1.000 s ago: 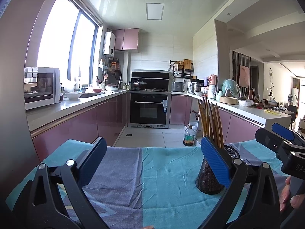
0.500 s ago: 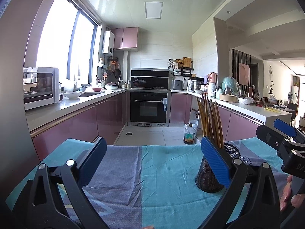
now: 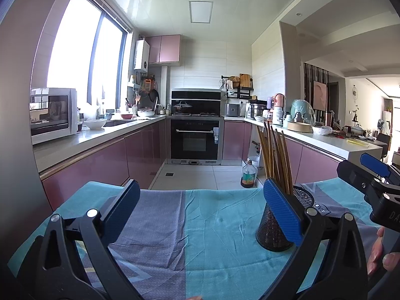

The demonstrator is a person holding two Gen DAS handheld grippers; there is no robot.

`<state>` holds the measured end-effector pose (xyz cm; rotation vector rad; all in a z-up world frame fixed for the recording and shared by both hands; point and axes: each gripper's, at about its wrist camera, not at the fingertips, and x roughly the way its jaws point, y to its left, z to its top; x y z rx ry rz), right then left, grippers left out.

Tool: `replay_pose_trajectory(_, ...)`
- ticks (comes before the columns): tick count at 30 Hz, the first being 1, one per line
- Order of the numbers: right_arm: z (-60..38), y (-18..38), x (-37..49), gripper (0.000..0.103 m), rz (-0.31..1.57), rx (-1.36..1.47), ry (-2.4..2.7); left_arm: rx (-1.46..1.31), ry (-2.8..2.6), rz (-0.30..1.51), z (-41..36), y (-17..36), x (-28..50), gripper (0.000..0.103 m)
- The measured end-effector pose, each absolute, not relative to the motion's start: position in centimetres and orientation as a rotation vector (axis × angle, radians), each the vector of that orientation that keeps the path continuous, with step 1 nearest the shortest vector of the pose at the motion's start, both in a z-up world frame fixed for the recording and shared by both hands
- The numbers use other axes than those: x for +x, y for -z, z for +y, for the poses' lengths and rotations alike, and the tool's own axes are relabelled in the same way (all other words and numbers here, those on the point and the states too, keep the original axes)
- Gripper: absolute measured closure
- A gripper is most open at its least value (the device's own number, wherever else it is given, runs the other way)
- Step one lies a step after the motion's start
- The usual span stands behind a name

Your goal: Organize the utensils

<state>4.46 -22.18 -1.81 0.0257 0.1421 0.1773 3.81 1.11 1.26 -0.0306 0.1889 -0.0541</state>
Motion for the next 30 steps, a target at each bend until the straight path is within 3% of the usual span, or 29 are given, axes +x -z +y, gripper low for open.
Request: replay_pose_trajectory(30,-22.04,1.68,4.17,0.007,0.137,0.012,-0.175,-0.024,0.054,0.188,1.1,-1.24,3.81,0.006)
